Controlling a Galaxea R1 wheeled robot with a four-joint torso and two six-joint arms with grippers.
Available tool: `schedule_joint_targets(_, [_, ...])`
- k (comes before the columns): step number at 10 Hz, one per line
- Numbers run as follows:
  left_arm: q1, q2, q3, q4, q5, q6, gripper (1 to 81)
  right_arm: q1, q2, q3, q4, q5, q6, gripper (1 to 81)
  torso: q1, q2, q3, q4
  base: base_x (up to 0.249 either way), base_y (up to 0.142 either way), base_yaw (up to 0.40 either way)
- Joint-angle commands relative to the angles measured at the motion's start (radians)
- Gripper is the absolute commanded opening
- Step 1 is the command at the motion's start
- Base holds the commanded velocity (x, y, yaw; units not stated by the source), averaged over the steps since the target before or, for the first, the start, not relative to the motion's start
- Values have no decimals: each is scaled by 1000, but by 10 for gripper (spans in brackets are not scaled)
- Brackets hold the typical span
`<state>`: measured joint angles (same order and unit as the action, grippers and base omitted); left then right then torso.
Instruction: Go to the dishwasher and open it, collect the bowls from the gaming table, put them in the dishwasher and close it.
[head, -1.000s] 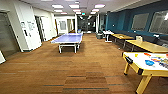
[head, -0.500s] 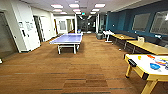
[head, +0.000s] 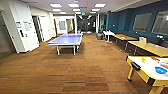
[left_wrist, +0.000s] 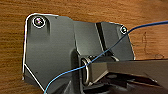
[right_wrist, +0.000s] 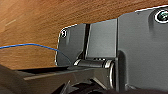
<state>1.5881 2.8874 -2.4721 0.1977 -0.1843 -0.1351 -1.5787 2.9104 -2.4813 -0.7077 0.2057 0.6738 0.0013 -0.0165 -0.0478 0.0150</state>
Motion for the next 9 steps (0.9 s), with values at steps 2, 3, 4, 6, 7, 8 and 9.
schedule_joint_targets(2, [-36, -3, 9, 2, 42, -1, 811, 42, -1, 7, -15, -29, -2, 811, 0, 0, 0, 0, 227, 0, 0])
schedule_joint_targets(3, [-35, -3, 9, 2, 42, -1, 811, 41, 0, 7, -15, -29, -2, 811, 0, 0, 0, 0, 227, 0, 0])
schedule_joint_targets(4, [-36, -3, 7, 2, 42, -1, 811, 39, 0, 7, -15, -29, -2, 811, 0, 0, 0, 0, 227, 0, 0])
schedule_joint_targets(6, [-36, -3, 9, 5, 42, -1, 811, 38, 2, 7, -15, -29, -2, 811, 0, 0, 0, 0, 214, 0, 0])
schedule_joint_targets(7, [-35, -3, 9, 3, 42, -1, 811, 39, 2, 7, -16, -29, -2, 811, 0, 0, 0, 0, 189, 0, 0])
schedule_joint_targets(8, [-35, -3, 9, 3, 42, -1, 811, 41, 6, 7, -15, -29, -2, 811, 1, 0, 0, 0, 157, 0, 0])
schedule_joint_targets(9, [-36, -3, 9, 5, 42, -1, 811, 42, 9, 7, -15, -29, -2, 811, 1, 0, 0, 0, 126, 0, 0])
